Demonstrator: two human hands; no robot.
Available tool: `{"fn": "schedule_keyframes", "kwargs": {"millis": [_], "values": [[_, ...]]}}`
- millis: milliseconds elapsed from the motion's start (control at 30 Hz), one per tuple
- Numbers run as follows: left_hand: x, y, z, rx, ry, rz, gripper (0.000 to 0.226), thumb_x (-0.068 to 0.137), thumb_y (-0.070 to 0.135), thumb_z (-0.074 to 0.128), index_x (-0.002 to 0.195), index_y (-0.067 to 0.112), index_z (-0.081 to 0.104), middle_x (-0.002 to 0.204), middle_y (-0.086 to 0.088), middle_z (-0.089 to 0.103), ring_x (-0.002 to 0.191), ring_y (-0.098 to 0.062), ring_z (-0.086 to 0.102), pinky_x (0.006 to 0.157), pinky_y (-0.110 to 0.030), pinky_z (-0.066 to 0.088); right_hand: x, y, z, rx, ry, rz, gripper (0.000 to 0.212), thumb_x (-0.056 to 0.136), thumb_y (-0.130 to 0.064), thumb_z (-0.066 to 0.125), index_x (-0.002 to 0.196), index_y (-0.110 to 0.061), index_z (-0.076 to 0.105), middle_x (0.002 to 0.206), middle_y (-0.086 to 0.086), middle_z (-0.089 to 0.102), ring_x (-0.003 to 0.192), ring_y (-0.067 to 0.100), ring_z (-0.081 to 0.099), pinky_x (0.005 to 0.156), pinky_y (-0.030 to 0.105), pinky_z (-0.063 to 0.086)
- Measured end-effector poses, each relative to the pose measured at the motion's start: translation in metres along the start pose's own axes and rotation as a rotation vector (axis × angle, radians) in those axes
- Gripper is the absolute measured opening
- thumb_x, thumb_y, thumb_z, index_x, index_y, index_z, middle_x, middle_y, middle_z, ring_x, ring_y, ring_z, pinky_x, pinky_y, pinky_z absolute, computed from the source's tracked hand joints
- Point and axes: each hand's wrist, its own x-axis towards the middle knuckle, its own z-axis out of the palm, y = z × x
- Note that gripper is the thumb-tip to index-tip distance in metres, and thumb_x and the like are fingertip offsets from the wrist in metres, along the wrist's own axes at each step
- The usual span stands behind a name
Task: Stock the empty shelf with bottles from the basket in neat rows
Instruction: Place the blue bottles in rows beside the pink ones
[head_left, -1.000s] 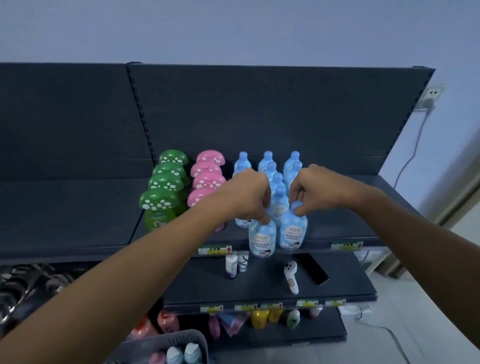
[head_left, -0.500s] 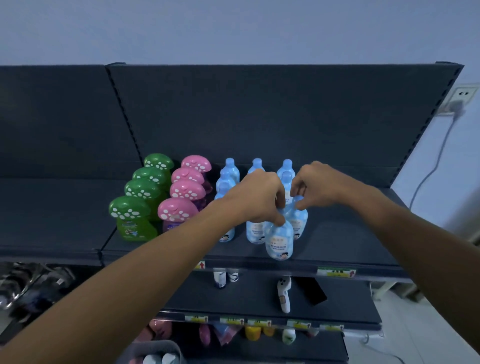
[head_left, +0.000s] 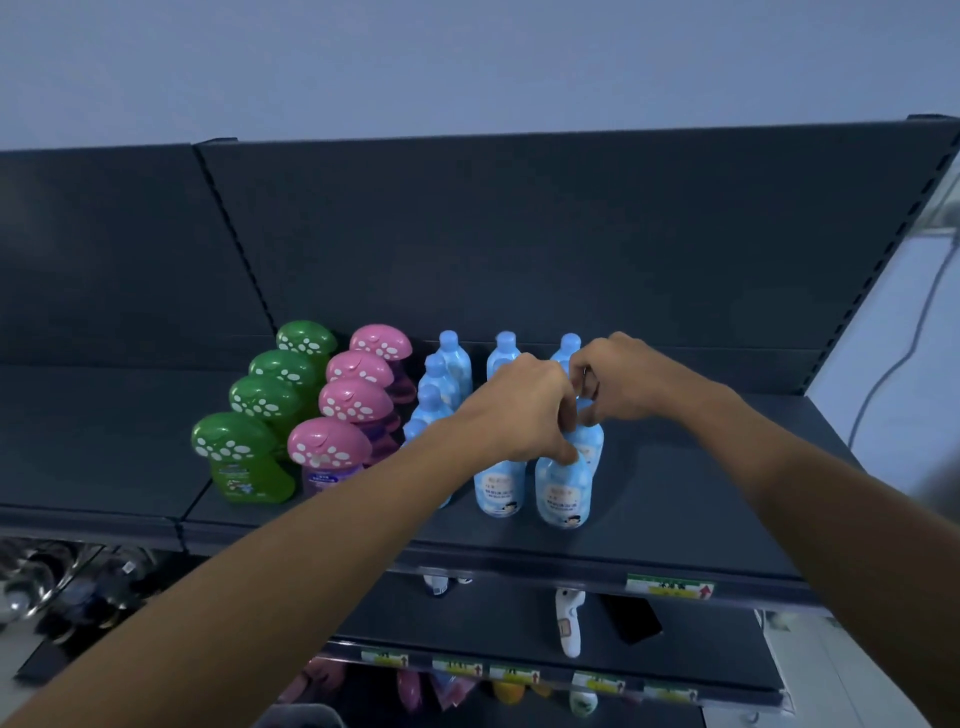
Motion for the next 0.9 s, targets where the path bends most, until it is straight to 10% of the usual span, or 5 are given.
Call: {"fn": "schedule_keyframes", "kwargs": {"millis": [900], "values": [[0.025, 0.001, 0.023, -0.064, -0.007, -0.058, 0.026, 0.069, 0.032, 0.091, 0.087, 0.021, 0.076, 0.081, 0.011, 0.07, 0.084, -0.006, 0.067, 0.079, -0.029, 0.059, 0.012, 0.012, 0.0, 0.104, -0.027, 0.017, 0.028, 0.071, -0.022, 0.085, 0.069, -0.035, 0.06, 0.077, -0.014, 0.069, 0.077, 0.004, 0.065, 0.062, 0.024, 0.05]]}}
